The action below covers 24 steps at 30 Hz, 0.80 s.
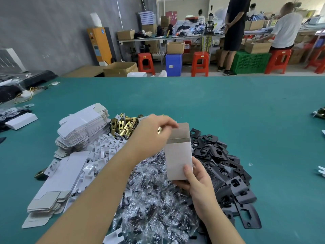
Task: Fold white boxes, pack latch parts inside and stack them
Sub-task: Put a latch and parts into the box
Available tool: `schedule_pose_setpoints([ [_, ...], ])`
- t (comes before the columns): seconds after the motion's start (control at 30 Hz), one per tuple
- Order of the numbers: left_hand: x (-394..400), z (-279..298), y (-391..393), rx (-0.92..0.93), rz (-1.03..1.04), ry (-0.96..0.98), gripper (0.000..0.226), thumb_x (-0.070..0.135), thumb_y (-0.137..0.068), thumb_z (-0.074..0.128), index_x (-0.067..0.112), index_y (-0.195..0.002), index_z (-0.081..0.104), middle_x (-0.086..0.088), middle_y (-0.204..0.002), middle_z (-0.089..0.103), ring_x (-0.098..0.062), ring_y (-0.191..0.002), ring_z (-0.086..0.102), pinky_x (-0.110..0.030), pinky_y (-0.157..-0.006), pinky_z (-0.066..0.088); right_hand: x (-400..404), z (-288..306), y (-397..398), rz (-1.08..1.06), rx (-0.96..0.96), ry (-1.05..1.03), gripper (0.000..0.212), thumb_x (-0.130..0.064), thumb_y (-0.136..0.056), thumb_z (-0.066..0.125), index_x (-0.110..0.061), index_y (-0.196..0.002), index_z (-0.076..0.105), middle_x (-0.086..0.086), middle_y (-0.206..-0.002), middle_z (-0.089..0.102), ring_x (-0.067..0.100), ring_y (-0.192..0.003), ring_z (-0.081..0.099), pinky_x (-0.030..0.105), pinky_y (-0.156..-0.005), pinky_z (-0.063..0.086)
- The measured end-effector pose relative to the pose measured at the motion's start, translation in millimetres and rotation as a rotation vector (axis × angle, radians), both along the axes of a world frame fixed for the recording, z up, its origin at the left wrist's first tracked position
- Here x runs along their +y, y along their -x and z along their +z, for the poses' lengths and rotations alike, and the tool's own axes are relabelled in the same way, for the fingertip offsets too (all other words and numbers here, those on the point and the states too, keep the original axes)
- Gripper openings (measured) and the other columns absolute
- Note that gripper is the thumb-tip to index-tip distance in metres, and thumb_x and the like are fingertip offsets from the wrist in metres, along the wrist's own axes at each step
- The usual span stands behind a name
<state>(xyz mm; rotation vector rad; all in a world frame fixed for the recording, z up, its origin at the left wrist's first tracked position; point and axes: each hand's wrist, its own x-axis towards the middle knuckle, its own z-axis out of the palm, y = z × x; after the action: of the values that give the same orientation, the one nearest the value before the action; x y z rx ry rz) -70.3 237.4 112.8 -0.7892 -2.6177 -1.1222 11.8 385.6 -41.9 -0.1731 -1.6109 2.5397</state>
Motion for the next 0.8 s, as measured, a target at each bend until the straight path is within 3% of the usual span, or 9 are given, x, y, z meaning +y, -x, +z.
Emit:
schedule_pose_setpoints([
  [0.07,-12.0,-4.5,9.1,0.017,0.134,-0.214,0.030,0.007,-0.098,0.055,0.029,-0.094,0.075,0.011,-0.078,0.073,-0.002,-0.043,0.047,-0.011,-0.041,0.034,0.1,-1.2,0.3,-0.011,0.000,0.005,0.039,-0.033,-0.092,0.068,-0.030,-0.131,0.064,0.001,-0.123,0.072,0.027,-0.113,0.070,0.043,-0.081,0.063],
  [0.13,-24.6,-16.1,19.8,-0.056,0.268,-0.242,0.028,0.007,-0.099,0.055,0.026,-0.095,0.075,0.007,-0.076,0.074,-0.001,-0.041,0.046,-0.012,-0.038,0.033,-0.2,-1.8,0.9,-0.023,-0.005,0.020,0.032,-0.034,-0.091,0.068,-0.035,-0.123,0.068,0.000,-0.120,0.073,0.028,-0.111,0.071,0.043,-0.080,0.063],
  [0.23,-37.2,-50.0,26.4,-0.233,0.288,0.135,0.016,0.015,-0.101,0.058,0.024,-0.104,0.071,0.007,-0.086,0.071,-0.001,-0.048,0.050,-0.013,-0.041,0.041,-0.3,-2.2,2.1,-0.042,-0.019,0.049,0.028,-0.035,-0.090,0.069,-0.037,-0.118,0.069,0.000,-0.115,0.074,0.028,-0.109,0.072,0.040,-0.079,0.063],
  [0.3,-39.4,-75.1,23.1,-0.320,0.252,0.343,0.012,0.022,-0.101,0.059,0.024,-0.106,0.070,0.009,-0.094,0.070,-0.007,-0.059,0.060,-0.022,-0.055,0.057,-0.4,-2.8,2.3,-0.048,-0.022,0.059,0.029,-0.035,-0.089,0.070,-0.036,-0.118,0.069,0.000,-0.115,0.074,0.028,-0.108,0.073,0.039,-0.079,0.063],
  [0.37,-37.5,-92.3,18.2,-0.333,0.256,0.460,0.015,0.033,-0.101,0.060,0.025,-0.106,0.071,0.016,-0.093,0.066,-0.009,-0.064,0.066,-0.033,-0.069,0.063,-0.6,-3.6,2.3,-0.047,-0.021,0.065,0.029,-0.035,-0.089,0.071,-0.036,-0.118,0.069,0.000,-0.116,0.074,0.028,-0.108,0.073,0.039,-0.079,0.063],
  [0.53,-28.3,-104.7,19.8,-0.268,0.355,0.548,0.026,0.051,-0.097,0.061,0.028,-0.101,0.071,0.008,-0.078,0.069,-0.013,-0.072,0.066,-0.034,-0.071,0.059,-0.4,-4.1,2.3,-0.043,-0.024,0.054,0.026,-0.032,-0.092,0.069,-0.037,-0.117,0.069,0.000,-0.115,0.074,0.028,-0.109,0.072,0.039,-0.079,0.063],
  [0.7,-16.3,-106.8,27.6,-0.236,0.416,0.553,0.026,0.045,-0.095,0.065,0.030,-0.116,0.069,0.005,-0.099,0.069,-0.020,-0.085,0.066,-0.031,-0.072,0.053,0.2,-5.5,2.8,-0.046,-0.026,0.045,0.028,-0.030,-0.093,0.069,-0.033,-0.121,0.068,0.000,-0.115,0.074,0.028,-0.109,0.072,0.040,-0.080,0.063],
  [0.8,-11.6,-109.7,30.8,-0.253,0.444,0.586,0.016,0.037,-0.096,0.061,0.029,-0.104,0.073,0.007,-0.089,0.069,-0.019,-0.076,0.064,-0.030,-0.067,0.052,0.3,-6.2,2.7,-0.047,-0.026,0.042,0.031,-0.031,-0.092,0.069,-0.030,-0.123,0.066,0.001,-0.116,0.073,0.029,-0.109,0.072,0.041,-0.080,0.063],
])
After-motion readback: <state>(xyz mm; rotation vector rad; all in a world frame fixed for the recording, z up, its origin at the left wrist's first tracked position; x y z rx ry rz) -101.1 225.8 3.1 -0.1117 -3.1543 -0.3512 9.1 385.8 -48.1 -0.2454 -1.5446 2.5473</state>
